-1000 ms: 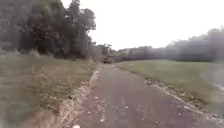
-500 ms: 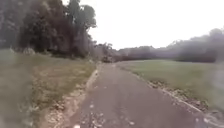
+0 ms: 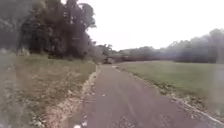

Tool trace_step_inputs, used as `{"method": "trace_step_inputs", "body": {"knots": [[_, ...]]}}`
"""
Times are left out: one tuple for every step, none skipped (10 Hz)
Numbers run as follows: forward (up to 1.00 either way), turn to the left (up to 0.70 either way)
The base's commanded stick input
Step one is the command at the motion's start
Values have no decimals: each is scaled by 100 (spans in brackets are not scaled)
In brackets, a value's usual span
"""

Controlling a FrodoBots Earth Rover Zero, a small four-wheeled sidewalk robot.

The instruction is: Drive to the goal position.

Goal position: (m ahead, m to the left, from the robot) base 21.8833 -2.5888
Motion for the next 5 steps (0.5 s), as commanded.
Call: {"method": "trace_step_inputs", "body": {"knots": [[70, 0], [70, 0], [70, 0], [70, 0], [70, 0]]}}
